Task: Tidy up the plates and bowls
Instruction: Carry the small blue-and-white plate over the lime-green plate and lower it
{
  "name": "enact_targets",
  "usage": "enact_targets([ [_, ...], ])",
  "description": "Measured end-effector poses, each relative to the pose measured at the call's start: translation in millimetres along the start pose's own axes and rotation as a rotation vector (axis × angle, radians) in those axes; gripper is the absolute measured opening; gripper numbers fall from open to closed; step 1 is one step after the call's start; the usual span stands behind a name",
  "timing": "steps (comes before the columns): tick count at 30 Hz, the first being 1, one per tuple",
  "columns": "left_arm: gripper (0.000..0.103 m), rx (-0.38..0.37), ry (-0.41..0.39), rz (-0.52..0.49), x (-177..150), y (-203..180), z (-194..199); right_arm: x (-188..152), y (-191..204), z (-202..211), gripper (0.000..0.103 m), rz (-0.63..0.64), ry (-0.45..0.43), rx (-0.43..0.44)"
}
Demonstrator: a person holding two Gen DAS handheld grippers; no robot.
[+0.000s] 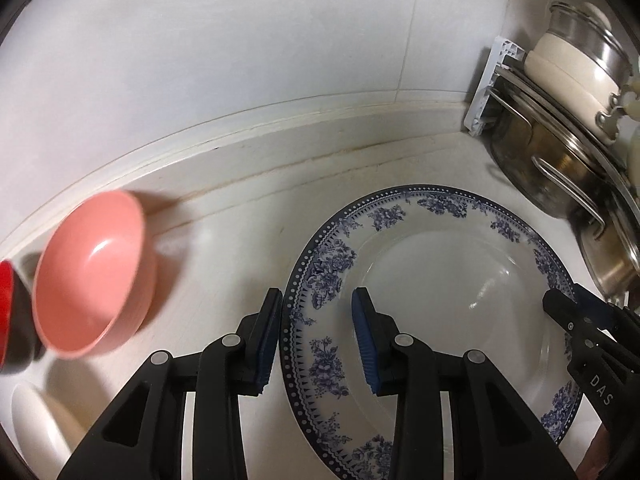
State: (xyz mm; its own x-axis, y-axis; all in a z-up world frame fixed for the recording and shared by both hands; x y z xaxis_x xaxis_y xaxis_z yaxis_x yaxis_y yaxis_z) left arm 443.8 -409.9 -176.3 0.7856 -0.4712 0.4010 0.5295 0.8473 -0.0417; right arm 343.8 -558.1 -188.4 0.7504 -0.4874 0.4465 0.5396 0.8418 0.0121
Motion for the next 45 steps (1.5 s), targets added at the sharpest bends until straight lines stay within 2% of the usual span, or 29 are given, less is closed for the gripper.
enact_targets([
  [7,0.035,0.005,-0.009,0.01,-31,10,33,-29,19,38,0.037,0.019,-0.006,0.011],
  [16,0.035,0.011,-0.036,0.044,-64,47,76,-56,51,79,0.037,0.065,-0.032,0.024],
  [28,0.035,0.05,-0.095,0.157,-115,120,141,-90,122,134,0.037,0.181,-0.092,0.073],
  [45,0.035,0.144,-0.136,0.346,-203,228,208,-139,232,178,0.037,0.375,-0.122,0.186],
])
Point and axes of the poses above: each gripper's, at about its wrist camera, not at the fingertips, and z roughly against the way its jaws point, y to its left, x to its top, the point moved 6 cm from there along -z, roughly the way its jaws point, and after that the axes turned 11 degrees about y, right-handed, at the moved point
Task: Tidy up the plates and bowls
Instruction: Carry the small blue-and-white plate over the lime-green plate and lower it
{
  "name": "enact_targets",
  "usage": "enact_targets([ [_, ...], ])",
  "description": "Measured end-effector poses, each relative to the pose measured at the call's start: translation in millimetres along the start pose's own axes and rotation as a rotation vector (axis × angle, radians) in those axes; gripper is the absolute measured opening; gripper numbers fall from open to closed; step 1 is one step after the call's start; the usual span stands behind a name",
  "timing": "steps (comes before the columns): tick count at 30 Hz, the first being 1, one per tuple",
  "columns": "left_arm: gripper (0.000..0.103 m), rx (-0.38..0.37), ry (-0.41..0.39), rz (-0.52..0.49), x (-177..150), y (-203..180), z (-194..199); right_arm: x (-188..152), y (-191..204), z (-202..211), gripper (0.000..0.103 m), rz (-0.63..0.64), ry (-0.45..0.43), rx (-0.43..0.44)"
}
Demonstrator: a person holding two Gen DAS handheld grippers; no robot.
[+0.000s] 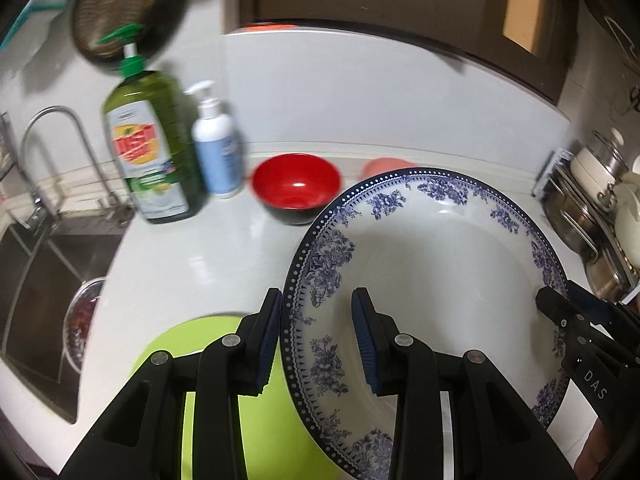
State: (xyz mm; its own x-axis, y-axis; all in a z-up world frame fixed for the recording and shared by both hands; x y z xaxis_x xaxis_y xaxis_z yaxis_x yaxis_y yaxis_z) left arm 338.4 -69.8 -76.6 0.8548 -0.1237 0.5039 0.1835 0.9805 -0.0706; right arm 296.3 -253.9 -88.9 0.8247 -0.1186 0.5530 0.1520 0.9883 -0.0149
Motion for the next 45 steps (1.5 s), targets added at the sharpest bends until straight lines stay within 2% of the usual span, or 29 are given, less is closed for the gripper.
enact_targets([
  [12,0.035,0.085,-0.029,0.109,-27,83,32,-1,81,12,0.037,0.124,-0.018,0.084],
  [22,0.036,0.144,0.011,0.195,-60,135,33,-15,135,2,0.037,0.226,0.026,0.137],
  [32,0.036,0.174,0.095,0.246,-88,162,13,-33,165,-27,0.037,0.283,0.117,0.169],
  [45,0.036,0.167,0.214,0.267,-110,167,-31,-58,169,-67,0.037,0.292,0.242,0.16],
])
Point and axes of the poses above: each gripper's, at about its wrist camera, not at the fingertips, and z roughly against the way its jaws point, y to its left, x to its top, the point moved 6 cm from there along -z, roughly the way its jaws point, and after that the axes turned 11 degrees about y, right-handed, at the moved point
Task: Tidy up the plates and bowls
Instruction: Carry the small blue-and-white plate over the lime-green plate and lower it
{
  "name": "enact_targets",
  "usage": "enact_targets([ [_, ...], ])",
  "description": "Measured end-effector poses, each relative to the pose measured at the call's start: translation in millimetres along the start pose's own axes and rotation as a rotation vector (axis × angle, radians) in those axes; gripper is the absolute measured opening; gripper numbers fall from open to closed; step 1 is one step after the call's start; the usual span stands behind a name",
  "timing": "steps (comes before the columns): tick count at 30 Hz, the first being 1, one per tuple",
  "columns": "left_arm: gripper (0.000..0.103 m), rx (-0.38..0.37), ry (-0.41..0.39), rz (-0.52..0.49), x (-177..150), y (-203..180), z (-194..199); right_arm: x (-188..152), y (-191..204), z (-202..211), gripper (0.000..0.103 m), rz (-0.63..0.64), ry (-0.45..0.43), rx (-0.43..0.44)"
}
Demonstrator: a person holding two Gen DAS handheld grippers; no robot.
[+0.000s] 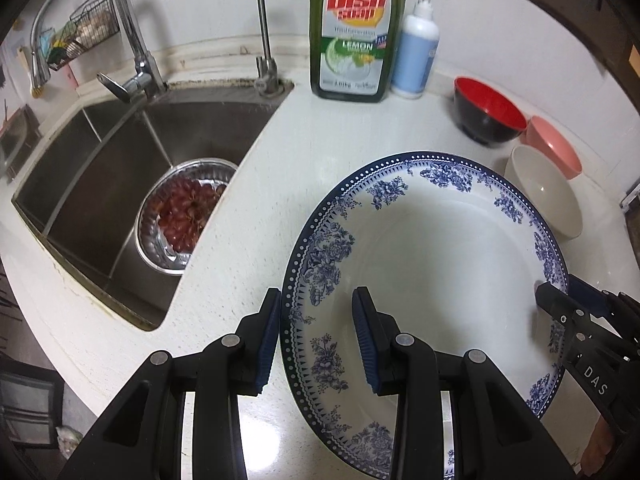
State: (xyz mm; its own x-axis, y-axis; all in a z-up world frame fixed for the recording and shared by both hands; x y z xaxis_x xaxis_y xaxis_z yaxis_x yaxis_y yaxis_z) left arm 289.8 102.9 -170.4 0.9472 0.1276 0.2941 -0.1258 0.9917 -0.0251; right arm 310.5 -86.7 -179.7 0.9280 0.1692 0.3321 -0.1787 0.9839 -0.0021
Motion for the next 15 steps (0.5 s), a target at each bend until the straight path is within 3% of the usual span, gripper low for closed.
enact_targets([
  [15,0.036,0.013,0.06,-0.017,-5,-7,-26,-4,-7,-23,0.037,-0.016,0.075,0.007],
])
Point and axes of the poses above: each gripper's, at about its wrist camera, not at the fingertips, and z roughly against the way its jaws point, y to its left, x to its top, the point moved 6 cm from there along -z, roughly the way its jaws point, and after that the axes turned 11 degrees about y, right-handed, at the moved point
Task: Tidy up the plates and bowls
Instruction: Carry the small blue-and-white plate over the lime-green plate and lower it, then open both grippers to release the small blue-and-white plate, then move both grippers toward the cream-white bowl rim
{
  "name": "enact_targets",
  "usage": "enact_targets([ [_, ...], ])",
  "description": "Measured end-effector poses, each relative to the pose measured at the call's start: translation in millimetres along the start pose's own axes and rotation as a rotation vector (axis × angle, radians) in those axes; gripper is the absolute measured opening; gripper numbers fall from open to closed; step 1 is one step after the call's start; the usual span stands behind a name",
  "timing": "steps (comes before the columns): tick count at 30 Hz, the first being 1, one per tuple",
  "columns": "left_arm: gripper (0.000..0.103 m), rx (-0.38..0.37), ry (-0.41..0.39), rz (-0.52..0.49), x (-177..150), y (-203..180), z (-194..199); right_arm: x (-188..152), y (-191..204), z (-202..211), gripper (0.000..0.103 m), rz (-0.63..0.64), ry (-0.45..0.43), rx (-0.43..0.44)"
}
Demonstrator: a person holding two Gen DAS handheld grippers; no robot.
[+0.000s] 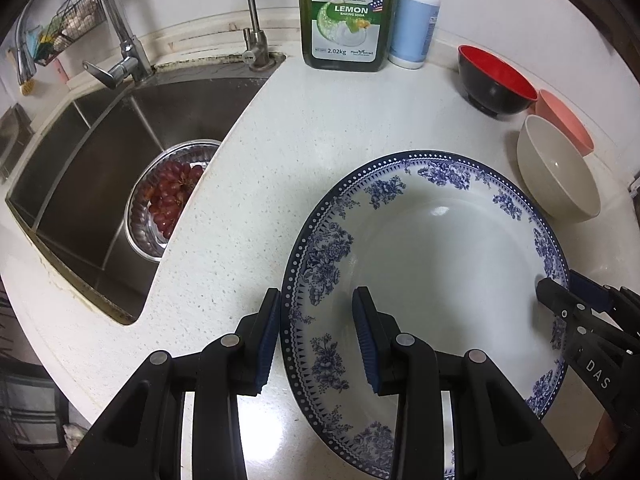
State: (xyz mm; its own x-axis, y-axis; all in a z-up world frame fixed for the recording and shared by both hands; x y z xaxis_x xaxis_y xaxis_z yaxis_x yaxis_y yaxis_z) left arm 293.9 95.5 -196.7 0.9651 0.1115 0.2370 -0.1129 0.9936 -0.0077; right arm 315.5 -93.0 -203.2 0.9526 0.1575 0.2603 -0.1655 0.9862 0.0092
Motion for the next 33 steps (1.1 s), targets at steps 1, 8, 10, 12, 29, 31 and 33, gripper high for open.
enact_targets([
  [1,0.036,-0.001,0.002,0.0,0,0,0,0,0,-1,0.037,0.002,0.001,0.002],
  [8,0.037,0.01,0.018,-0.013,-2,0,-6,0,2,-6,0.038,0.022,0.009,-0.002],
  [10,0.039,0.016,0.007,-0.027,-2,-1,-3,1,3,-7,0.04,0.026,0.012,0.007],
  [12,0.05,0.028,-0.01,-0.031,-1,-2,0,1,3,-6,0.047,0.028,0.009,0.019],
  [29,0.083,-0.01,-0.179,-0.128,19,-29,58,1,-24,52,0.052,-0.038,-0.143,0.011],
  [31,0.084,-0.02,-0.203,-0.143,23,-37,66,2,-32,60,0.052,-0.057,-0.168,-0.005],
  [33,0.087,-0.03,-0.228,-0.166,28,-47,74,6,-41,69,0.052,-0.076,-0.194,-0.017],
])
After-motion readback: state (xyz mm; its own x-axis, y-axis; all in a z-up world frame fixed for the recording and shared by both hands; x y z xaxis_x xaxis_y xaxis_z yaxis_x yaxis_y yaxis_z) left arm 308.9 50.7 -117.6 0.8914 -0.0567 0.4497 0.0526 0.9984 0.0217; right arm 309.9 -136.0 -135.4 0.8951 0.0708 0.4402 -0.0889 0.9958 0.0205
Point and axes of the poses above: each gripper's, at about its wrist camera, not at the fingertips, and z roughly against the way its jaws point, y to its left, x to its top, the point moved 6 cm from there along -z, roughly the way its jaws point, and after that the axes turned 11 degrees about y, right-handed, at the moved point
